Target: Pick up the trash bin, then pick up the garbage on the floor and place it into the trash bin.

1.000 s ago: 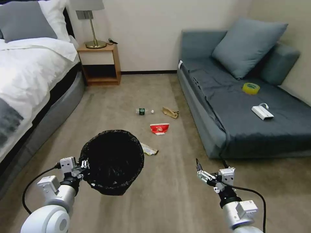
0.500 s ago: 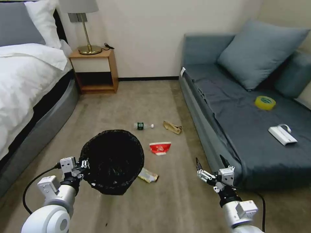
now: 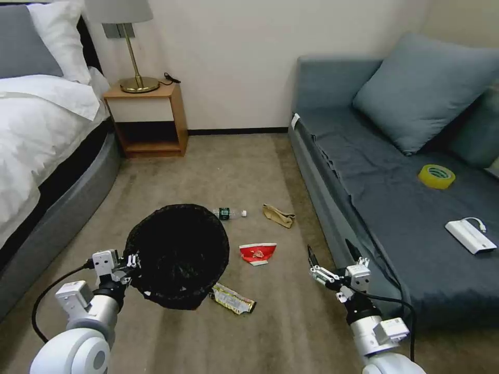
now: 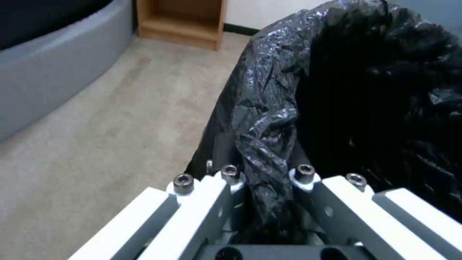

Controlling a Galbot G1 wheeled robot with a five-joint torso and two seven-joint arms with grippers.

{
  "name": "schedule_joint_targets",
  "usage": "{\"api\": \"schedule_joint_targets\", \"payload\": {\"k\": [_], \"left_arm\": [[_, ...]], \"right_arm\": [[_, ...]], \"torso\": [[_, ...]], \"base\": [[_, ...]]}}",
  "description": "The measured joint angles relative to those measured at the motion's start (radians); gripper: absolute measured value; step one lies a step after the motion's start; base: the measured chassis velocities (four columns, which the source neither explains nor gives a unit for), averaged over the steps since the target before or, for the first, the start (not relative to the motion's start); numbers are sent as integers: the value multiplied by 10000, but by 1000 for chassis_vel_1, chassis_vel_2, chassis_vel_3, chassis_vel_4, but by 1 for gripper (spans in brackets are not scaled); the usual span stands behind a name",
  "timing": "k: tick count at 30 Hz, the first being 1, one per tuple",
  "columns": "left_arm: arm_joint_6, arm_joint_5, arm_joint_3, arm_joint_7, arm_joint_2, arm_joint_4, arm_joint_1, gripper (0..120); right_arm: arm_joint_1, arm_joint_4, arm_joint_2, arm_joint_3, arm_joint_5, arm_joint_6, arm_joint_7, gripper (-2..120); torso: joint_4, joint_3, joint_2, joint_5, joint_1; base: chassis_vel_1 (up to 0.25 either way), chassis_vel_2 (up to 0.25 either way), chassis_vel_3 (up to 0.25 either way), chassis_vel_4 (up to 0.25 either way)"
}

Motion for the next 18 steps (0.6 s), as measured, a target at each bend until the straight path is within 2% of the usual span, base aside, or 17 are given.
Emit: {"api": "schedule_joint_targets", "payload": {"k": [2,6,7,10,11,14,17,18], "left_arm": [[-4,45,-43,14,17,12,-18,4],[-25,185,-471,218,148,143,-129,4],[-25,185,-471,218,148,143,-129,4],[-49,145,-714,332,192,345,-154,4],[-49,145,-714,332,192,345,-154,4],[-142,226,-922,485,166,607,-178,4],[-142,226,-922,485,166,607,-178,4],[-238,324,-1056,681,109,802,-156,4]], "right_arm": [[170,-47,-164,-132,62,-127,12,100],[1349,-558,-1379,-1135,839,-1151,255,100],[1349,-558,-1379,-1135,839,-1151,255,100],[2119,-1269,-2599,-2150,1678,-2002,329,100],[2119,-1269,-2599,-2150,1678,-2002,329,100],[2915,-2020,-3381,-3225,2523,-2678,318,100],[2915,-2020,-3381,-3225,2523,-2678,318,100],[3884,-2792,-3646,-4326,3093,-3056,399,100]], "torso": [[1,0,1,0,1],[3,1,0,2,1],[3,1,0,2,1],[1,1,0,1,1],[1,1,0,1,1],[2,1,0,-1,1],[2,1,0,-1,1],[1,1,0,0,1]], "base": [[0,0,0,0],[0,0,0,0],[0,0,0,0],[0,0,0,0],[0,0,0,0],[0,0,0,0],[0,0,0,0],[0,0,0,0]]}}
